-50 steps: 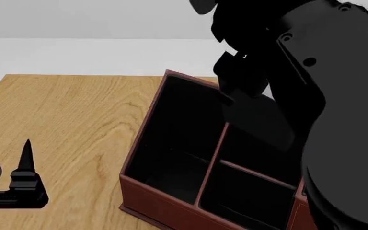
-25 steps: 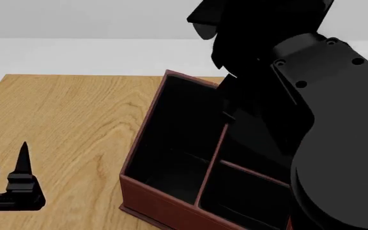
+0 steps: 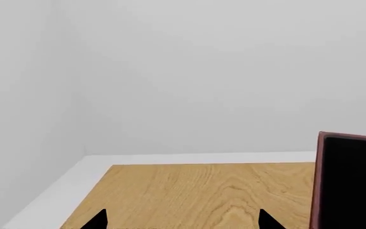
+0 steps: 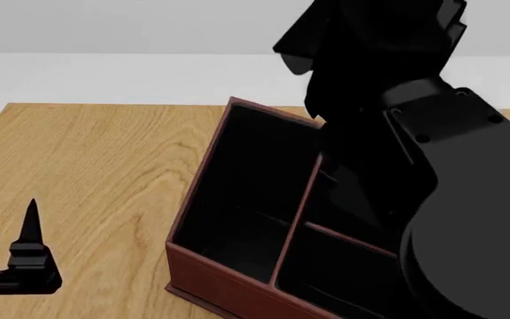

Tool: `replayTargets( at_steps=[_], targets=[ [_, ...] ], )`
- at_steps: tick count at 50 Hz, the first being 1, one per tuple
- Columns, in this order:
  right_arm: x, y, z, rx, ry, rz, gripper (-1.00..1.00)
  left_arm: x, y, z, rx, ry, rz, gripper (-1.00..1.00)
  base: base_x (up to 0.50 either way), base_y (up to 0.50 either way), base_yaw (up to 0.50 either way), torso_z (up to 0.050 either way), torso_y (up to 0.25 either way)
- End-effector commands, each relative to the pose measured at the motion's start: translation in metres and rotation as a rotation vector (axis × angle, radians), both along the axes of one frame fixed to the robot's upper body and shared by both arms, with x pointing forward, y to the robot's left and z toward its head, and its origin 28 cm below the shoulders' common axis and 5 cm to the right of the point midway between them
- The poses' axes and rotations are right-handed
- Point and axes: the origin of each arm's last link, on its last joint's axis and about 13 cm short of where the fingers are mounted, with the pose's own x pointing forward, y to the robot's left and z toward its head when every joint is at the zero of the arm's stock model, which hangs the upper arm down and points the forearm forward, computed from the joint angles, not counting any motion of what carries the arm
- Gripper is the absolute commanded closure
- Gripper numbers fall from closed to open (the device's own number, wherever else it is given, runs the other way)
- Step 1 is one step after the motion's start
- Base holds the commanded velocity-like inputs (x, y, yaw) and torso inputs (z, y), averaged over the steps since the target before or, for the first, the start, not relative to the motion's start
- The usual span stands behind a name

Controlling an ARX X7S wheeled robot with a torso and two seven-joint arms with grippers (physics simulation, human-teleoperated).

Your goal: Pick up the book and place it in the front compartment of the caddy.

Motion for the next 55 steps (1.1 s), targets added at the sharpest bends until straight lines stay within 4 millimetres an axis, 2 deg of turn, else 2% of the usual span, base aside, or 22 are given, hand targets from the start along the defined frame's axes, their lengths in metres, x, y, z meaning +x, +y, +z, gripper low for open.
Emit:
replayTargets(
  at_steps=[1,33,34,43,52,55],
  targets=[
    [0.003,0.003,-0.001,-0.065,-0.027,0.025,1.00,0.001,0.002,0.000,-0.015,-0.023,-0.003,-1.00,0.00,0.00,0.00,0.000,0.010],
    [0.007,-0.003,-0.034,-0.125,-0.035,-0.016,1.00,0.001,0.002,0.003,-0.014,-0.028,0.004,-1.00,0.00,0.00,0.00,0.000,0.001],
    [0.006,-0.003,-0.033,-0.120,-0.045,-0.019,-1.00,0.001,0.002,0.003,-0.015,-0.026,0.003,-1.00,0.00,0.00,0.00,0.000,0.000],
    [0.005,-0.001,-0.022,-0.139,-0.051,-0.020,-1.00,0.000,0.001,0.002,-0.017,-0.027,0.001,-1.00,0.00,0.00,0.00,0.000,0.000],
    [0.001,0.004,0.007,-0.177,-0.088,0.001,-1.00,0.000,0.002,0.003,-0.022,-0.027,0.004,-1.00,0.00,0.00,0.00,0.000,0.000],
    [-0.007,0.005,0.016,-0.174,-0.095,0.009,-1.00,-0.001,0.002,0.003,-0.023,-0.030,0.002,-1.00,0.00,0.00,0.00,0.000,0.000]
  ],
)
